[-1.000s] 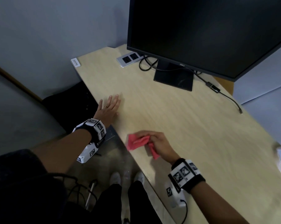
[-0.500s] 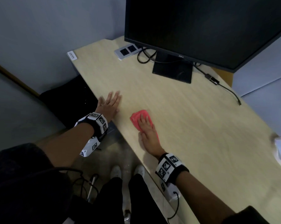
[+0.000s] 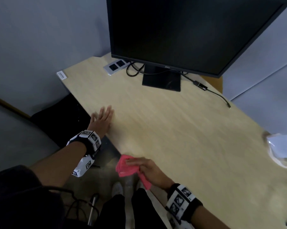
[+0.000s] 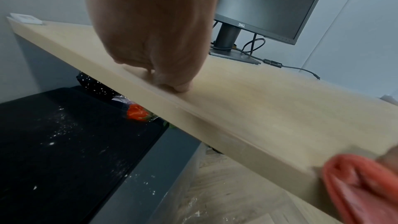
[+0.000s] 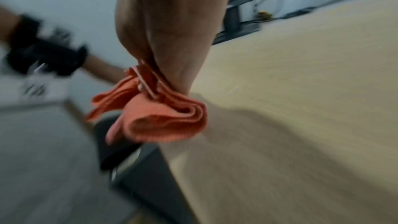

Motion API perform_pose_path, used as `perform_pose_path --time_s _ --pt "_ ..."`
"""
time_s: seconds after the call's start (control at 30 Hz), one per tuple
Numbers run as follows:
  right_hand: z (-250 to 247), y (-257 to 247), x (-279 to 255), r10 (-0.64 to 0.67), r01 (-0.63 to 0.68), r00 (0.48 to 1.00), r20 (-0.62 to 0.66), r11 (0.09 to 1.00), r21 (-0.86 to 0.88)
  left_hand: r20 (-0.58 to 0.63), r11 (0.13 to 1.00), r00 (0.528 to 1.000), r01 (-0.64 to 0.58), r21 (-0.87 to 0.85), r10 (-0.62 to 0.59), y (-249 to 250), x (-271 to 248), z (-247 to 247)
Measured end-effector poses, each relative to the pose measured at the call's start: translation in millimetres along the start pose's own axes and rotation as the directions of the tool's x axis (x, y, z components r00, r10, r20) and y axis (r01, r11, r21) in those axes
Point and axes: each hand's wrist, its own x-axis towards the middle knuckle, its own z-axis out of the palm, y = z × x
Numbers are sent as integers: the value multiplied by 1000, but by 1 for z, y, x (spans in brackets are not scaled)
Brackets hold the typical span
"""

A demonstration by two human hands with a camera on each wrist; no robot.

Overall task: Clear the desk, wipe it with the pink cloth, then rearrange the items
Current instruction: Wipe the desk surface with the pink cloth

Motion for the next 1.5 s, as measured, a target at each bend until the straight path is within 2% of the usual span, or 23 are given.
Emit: perform_pose_path --time_s 0.07,0.1,0.17,0.27,0.37,0.43,0.5,0.53,0.57,0.6,0.63,0.67,0.7,0.73,0.77,0.83,0.93,1.03,1.13,1.2,1.33,1.43,1.5 --pt "-25 -17 -2 211 -186 974 -84 953 239 12 1000 1000 -10 12 9 0 -1 -4" --pt "-38 -20 -3 298 -237 947 -117 898 371 23 1000 1000 -14 -8 15 -1 -1 -6" --pt "-61 -25 -5 427 -259 880 -209 799 543 42 996 999 -18 -82 21 -1 -1 -13" --pt "-93 -33 -7 517 -144 783 -348 693 706 21 983 1000 -14 -185 19 3 1 -18" --pt "-123 -30 -8 567 3 705 -426 598 801 -14 976 999 -32 -214 30 12 -1 -17" --pt "-135 -16 -9 574 44 639 -513 638 769 -9 975 999 -47 -217 46 21 -3 -14" --pt "-141 4 -11 474 -16 584 -660 819 574 -19 974 998 -68 -214 66 28 -4 -8" --pt "-140 13 -13 379 -92 576 -724 910 403 -48 971 996 -79 -227 70 30 -4 -5" --pt "-138 22 -16 265 -143 602 -754 964 225 -84 967 994 -87 -241 68 32 -5 -2" --pt "-133 27 -19 145 -171 651 -745 984 42 -111 964 992 -89 -249 63 32 -5 1" --pt "-128 35 -20 34 -177 736 -676 974 -143 -120 965 991 -88 -249 59 33 -5 2" --pt "-122 41 -21 -13 -214 828 -561 917 -337 -124 965 991 -85 -249 55 33 -5 4" --pt "-117 50 -22 24 -276 891 -453 820 -500 -118 965 992 -81 -250 52 33 -4 5" --pt "-112 54 -22 88 -342 910 -406 713 -613 -95 967 994 -72 -244 50 32 -4 7" --pt "-109 60 -23 127 -383 908 -399 637 -669 -71 971 996 -63 -233 48 33 -4 6" --pt "-109 62 -22 119 -400 901 -417 599 -693 -80 969 995 -71 -236 53 33 -3 7" --pt "-111 61 -22 33 -349 903 -428 638 -686 -104 965 993 -75 -251 51 35 -3 7" --pt "-109 57 -20 16 -331 890 -456 711 -621 -86 970 995 -68 -232 49 36 -4 7" --pt "-115 42 -19 -24 -282 829 -559 845 -454 -81 977 995 -70 -203 55 34 -4 5" --pt "-132 36 -18 -40 -290 768 -640 868 -402 -66 982 996 -67 -179 56 33 -4 7" --pt "-179 51 -10 -74 -419 644 -762 799 -432 -43 985 998 -49 -168 42 31 -3 13" --pt "-194 66 5 79 -591 614 -785 706 -391 -47 977 998 -52 -204 43 33 -2 17" --pt "-191 72 17 134 -675 577 -806 634 -378 -52 969 998 -42 -242 30 34 -2 17"
